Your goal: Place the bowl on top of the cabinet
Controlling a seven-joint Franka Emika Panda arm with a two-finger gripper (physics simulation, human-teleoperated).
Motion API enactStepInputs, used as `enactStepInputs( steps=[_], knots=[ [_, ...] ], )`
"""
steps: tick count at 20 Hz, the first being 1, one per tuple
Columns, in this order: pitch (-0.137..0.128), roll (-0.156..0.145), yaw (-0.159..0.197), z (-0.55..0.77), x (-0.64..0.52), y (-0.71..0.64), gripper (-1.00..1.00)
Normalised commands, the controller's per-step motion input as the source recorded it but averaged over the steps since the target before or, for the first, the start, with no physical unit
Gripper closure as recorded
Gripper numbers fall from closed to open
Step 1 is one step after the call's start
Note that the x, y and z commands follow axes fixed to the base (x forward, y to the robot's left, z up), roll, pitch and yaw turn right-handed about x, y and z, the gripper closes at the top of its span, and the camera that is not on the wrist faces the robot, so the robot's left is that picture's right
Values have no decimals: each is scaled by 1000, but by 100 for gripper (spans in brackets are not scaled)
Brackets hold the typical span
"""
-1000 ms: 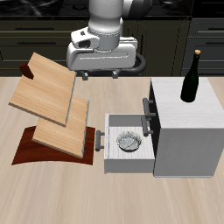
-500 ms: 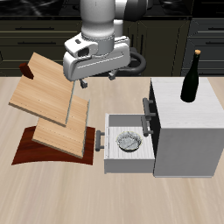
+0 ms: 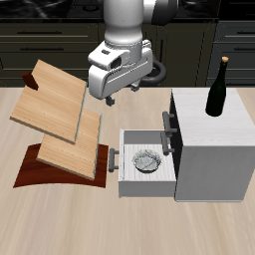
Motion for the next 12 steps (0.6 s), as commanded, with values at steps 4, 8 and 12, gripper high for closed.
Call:
enactStepInputs(
  steps=[4,8,12],
  knots=[
    [-16,31,229,-37,32,138,-100],
    [-44,13,338,-74,78,118,-100],
    [-70,-31,347,-118,180,-71,-100]
  ],
)
